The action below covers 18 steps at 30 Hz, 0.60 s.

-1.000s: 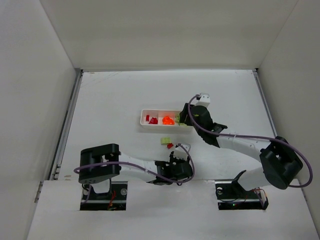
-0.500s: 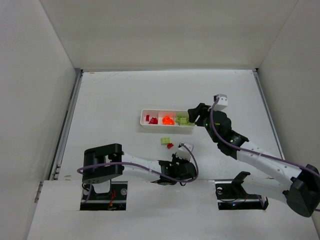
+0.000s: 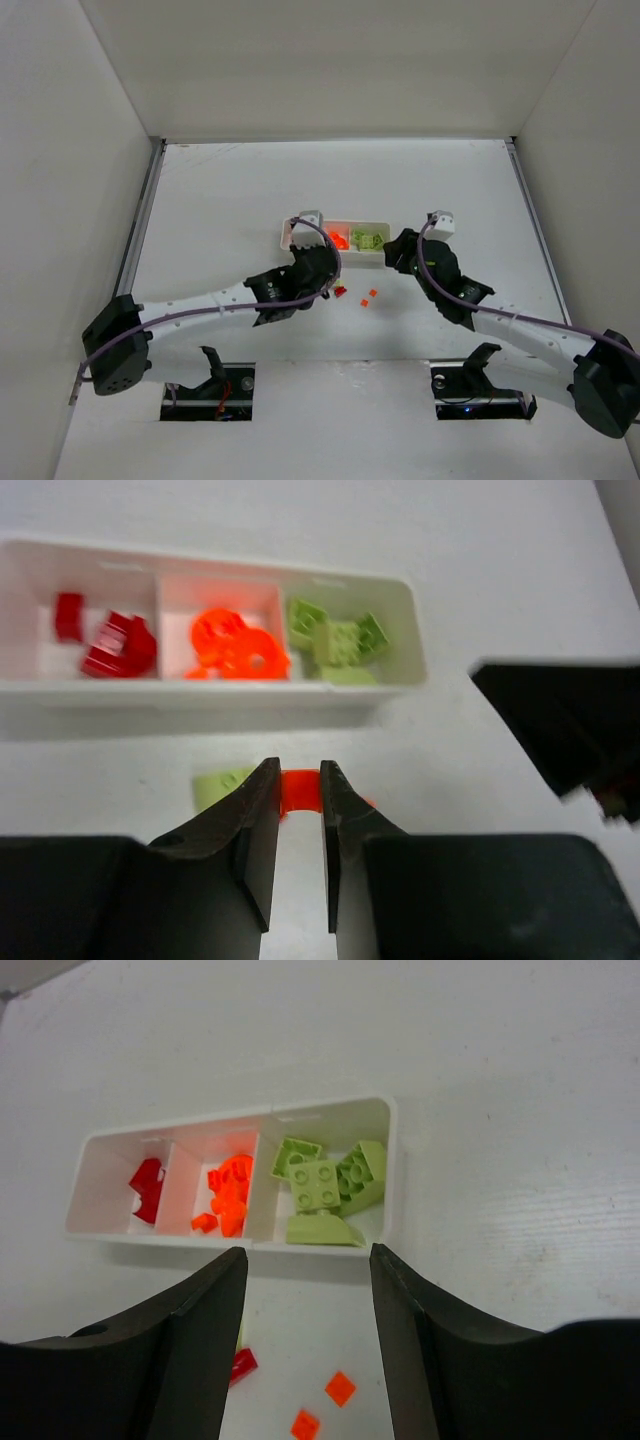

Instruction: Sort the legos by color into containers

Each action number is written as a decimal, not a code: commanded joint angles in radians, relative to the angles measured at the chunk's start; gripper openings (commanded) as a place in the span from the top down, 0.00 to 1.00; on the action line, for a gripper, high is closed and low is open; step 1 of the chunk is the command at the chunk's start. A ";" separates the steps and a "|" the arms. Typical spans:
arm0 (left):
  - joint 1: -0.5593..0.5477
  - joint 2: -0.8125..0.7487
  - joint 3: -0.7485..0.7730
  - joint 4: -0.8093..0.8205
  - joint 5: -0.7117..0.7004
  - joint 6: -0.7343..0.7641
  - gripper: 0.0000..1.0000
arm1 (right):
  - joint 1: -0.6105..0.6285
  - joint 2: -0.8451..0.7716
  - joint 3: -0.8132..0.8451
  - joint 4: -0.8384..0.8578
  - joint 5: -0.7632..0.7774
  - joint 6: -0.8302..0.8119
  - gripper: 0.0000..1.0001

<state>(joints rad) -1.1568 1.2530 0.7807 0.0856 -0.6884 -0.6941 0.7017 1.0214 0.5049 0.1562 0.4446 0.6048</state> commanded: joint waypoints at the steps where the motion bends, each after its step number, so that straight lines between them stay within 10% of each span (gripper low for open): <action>1: 0.131 -0.001 -0.009 0.023 0.018 0.099 0.87 | 0.015 -0.018 -0.041 0.013 0.002 0.050 0.45; 18: 0.478 0.296 0.100 0.174 0.214 0.200 0.78 | 0.254 0.062 -0.103 -0.076 0.028 0.150 0.66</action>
<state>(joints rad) -0.6956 1.5414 0.8272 0.1955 -0.5022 -0.5243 0.9134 1.0664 0.3939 0.0940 0.4561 0.7269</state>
